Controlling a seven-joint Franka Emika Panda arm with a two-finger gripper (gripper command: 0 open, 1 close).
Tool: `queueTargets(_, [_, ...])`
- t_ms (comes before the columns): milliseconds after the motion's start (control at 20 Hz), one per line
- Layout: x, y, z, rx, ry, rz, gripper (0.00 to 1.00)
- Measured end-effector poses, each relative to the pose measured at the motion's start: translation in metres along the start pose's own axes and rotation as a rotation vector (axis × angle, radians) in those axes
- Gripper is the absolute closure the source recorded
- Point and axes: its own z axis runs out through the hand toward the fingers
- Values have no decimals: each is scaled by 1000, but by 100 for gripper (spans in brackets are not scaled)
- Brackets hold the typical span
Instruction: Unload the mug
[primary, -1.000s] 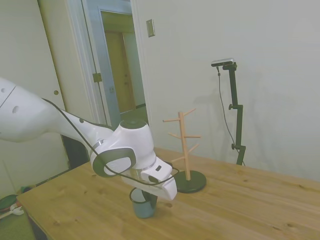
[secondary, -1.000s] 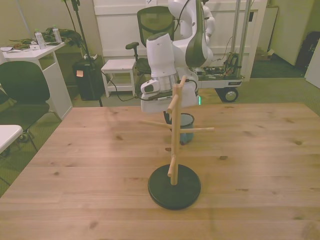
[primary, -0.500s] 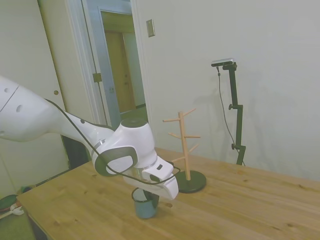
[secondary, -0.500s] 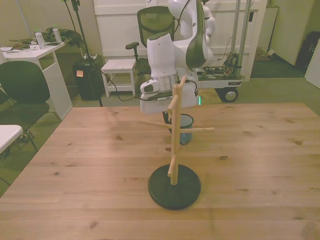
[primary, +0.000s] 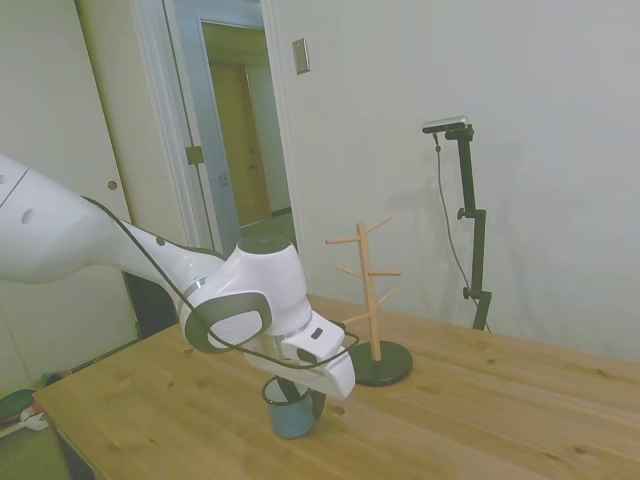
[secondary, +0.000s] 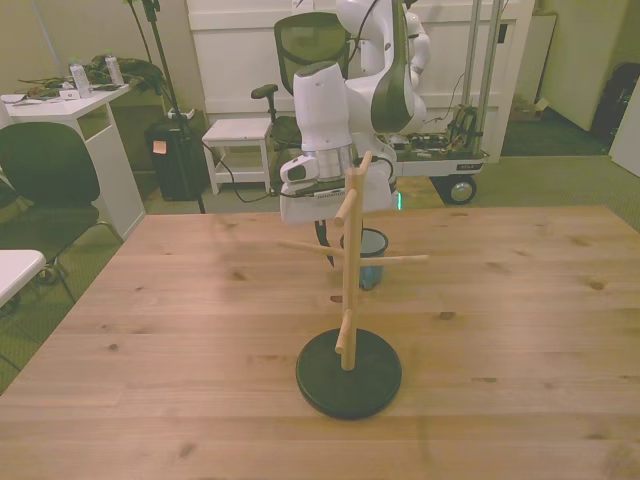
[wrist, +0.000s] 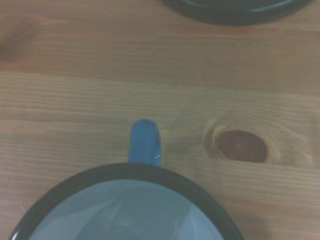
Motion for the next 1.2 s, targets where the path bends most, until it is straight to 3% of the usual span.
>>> queueTargets(900, [-1, 4, -3, 5, 7, -10, 0])
queueTargets(1200, [-14, 14, -33, 91, 61, -63, 0])
